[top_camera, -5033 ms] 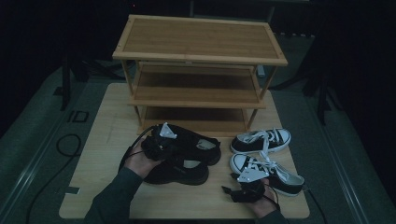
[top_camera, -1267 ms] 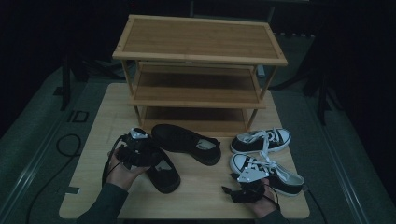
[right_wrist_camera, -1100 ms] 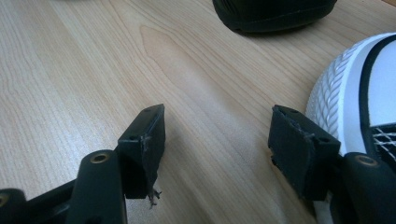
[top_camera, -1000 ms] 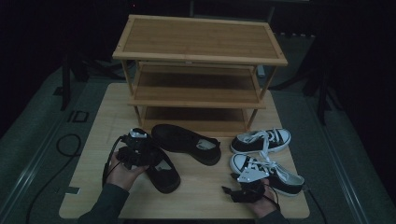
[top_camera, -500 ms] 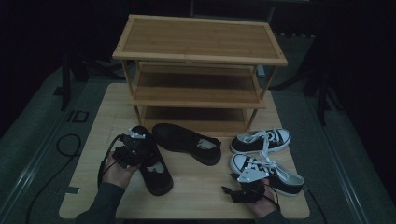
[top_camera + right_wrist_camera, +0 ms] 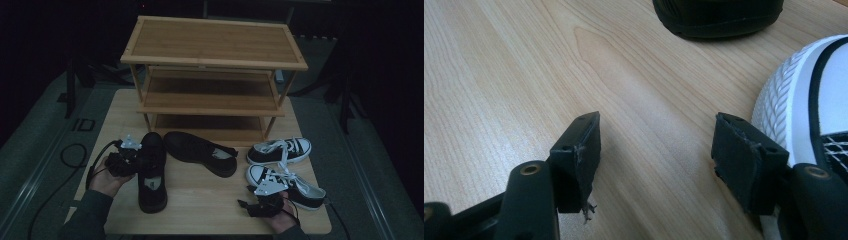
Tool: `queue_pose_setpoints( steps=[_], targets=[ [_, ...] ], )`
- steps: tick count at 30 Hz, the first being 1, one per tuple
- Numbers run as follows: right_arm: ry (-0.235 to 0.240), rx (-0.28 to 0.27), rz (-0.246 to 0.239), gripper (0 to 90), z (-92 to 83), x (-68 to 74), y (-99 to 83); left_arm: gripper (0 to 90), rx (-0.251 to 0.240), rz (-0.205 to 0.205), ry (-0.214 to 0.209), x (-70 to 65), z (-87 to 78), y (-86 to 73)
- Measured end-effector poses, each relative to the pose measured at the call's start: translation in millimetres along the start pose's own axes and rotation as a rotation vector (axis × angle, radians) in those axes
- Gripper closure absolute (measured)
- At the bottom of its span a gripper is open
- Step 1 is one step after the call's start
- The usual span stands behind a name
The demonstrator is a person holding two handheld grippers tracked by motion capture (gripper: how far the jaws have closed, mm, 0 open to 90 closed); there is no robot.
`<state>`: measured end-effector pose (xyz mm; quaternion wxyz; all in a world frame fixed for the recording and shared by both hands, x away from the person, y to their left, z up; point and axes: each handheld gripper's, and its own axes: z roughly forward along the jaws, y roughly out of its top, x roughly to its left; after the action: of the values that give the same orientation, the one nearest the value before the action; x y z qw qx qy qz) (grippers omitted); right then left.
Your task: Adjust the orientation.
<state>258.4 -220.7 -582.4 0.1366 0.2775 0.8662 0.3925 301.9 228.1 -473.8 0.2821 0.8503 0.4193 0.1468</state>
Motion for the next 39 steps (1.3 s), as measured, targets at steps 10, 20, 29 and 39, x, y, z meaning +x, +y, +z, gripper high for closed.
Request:
queue_pose_setpoints(
  steps=[10, 20, 29, 39],
  targets=[
    [0.000, 0.000, 0.001, 36.0, 0.0, 0.1, 0.0, 83.1, 0.044, -0.008, 0.034, 28.9, -5.1, -4.2],
    [0.000, 0.000, 0.001, 36.0, 0.0, 0.1, 0.0, 82.4, 0.054, -0.056, 0.127, 46.3, -10.1, -6.1],
    [0.000, 0.001, 0.001, 36.0, 0.0, 0.1, 0.0, 77.8, 0.041, -0.141, 0.158, 54.2, -13.2, -8.5],
    [0.000, 0.001, 0.001, 36.0, 0.0, 0.1, 0.0, 58.8, -0.067, -0.172, 0.095, 45.4, -29.7, 7.2]
  ],
)
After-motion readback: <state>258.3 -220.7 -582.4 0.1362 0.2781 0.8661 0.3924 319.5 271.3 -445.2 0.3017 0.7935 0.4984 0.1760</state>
